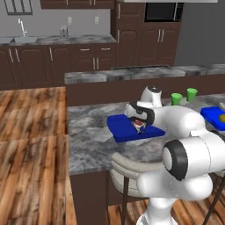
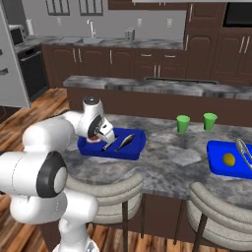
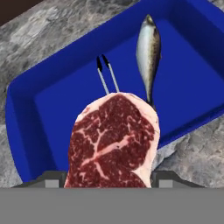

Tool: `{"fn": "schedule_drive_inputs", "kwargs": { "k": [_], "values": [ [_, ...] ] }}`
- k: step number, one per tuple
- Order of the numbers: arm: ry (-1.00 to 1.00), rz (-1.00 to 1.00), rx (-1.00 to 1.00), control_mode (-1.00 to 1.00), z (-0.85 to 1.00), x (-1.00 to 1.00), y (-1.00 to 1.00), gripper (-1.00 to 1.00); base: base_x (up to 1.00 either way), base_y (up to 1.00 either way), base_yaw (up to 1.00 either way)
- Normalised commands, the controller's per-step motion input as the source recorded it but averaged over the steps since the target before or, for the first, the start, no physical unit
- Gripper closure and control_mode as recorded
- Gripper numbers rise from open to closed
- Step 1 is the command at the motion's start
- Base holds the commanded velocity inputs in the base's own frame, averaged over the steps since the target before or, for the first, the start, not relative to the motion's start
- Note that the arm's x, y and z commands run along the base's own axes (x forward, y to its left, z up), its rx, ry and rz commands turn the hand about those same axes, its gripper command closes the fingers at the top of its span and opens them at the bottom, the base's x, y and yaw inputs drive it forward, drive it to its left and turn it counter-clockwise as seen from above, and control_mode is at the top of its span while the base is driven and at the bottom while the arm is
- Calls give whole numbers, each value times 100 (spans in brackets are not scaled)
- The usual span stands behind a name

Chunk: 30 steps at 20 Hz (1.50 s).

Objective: Gather the lemon and cucumber from the fridge and place them on a tray on the dining counter. Then gather the fish and steak from the fridge and place them on the other tray.

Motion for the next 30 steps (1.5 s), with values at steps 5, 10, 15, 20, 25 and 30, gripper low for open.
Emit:
{"fn": "schedule_drive_inputs", "kwargs": {
  "k": [5, 10, 15, 20, 25, 30],
  "values": [
    [3, 0, 0, -100, -19, 51, 2, 100, 0, 0, 0],
    [3, 0, 0, -100, -32, 39, 6, 100, 0, 0, 0],
    [4, 1, 0, -100, -31, 32, 8, 100, 0, 0, 0],
    [3, 1, 0, -100, -31, 34, 8, 100, 0, 0, 0],
    [3, 1, 0, -100, -35, 29, 7, 100, 0, 0, 0],
    [2, 1, 0, -100, -40, 14, 9, -100, 0, 0, 0]
  ]
}}
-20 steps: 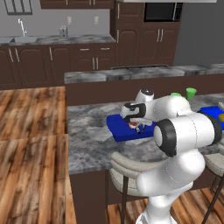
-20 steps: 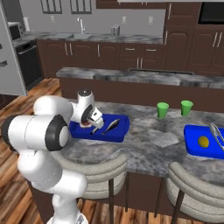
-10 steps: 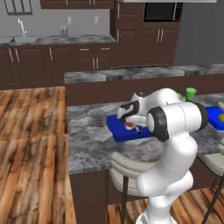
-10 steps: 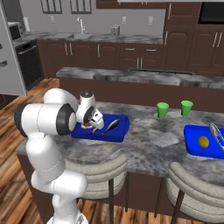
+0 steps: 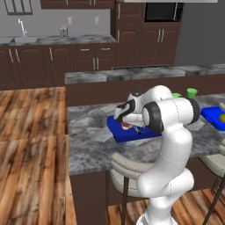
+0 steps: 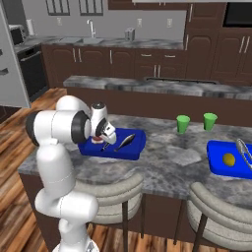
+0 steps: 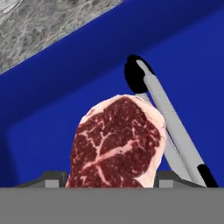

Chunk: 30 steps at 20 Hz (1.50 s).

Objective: Gather the lemon and cucumber from the fridge and place them on a tray on the dining counter. Then gather the fish and steak from the fridge and place them on the other tray.

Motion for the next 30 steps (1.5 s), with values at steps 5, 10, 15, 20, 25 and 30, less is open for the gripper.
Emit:
{"fn": "schedule_drive_inputs", "kwargs": {
  "k": [5, 10, 15, 20, 25, 30],
  "values": [
    [-2, 1, 1, -100, -8, -6, 0, -100, 0, 0, 0],
    [-2, 0, 2, -100, 11, -23, 0, -100, 0, 0, 0],
    [-1, 0, 3, -100, 45, -29, -10, -100, 0, 0, 0],
    [0, -2, 2, -100, 58, -43, -21, -100, 0, 0, 0],
    [0, -2, 5, -100, 72, -55, -36, -100, 0, 0, 0],
    [-1, 0, 3, -100, 68, -78, -25, -100, 0, 0, 0]
  ]
}}
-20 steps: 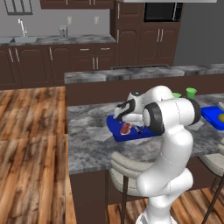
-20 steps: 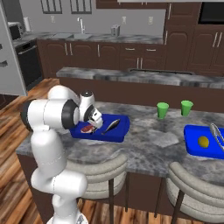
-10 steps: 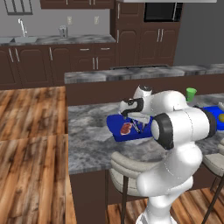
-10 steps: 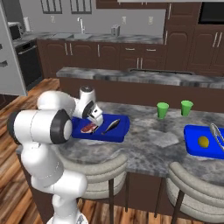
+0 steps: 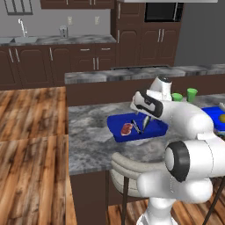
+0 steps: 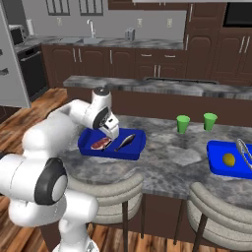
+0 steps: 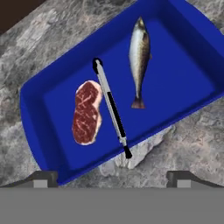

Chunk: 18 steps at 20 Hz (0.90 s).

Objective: Gather the lemon and cucumber from the fridge and place them on a tray on the dining counter. Then gather the fish and steak from the fridge and place them on the other tray.

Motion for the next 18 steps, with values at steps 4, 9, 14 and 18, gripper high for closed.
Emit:
{"fn": "schedule_drive_inputs", "kwargs": {
  "k": [4, 9, 14, 18],
  "values": [
    [-2, 0, 3, -100, 71, -100, -5, -100, 0, 0, 0],
    [-6, -1, 0, -100, 69, -100, 0, -100, 0, 0, 0],
    [-10, -2, 0, -100, 49, -100, 9, -100, 0, 0, 0],
    [-12, 0, -5, -100, 53, -100, 26, -100, 0, 0, 0]
  ]
}}
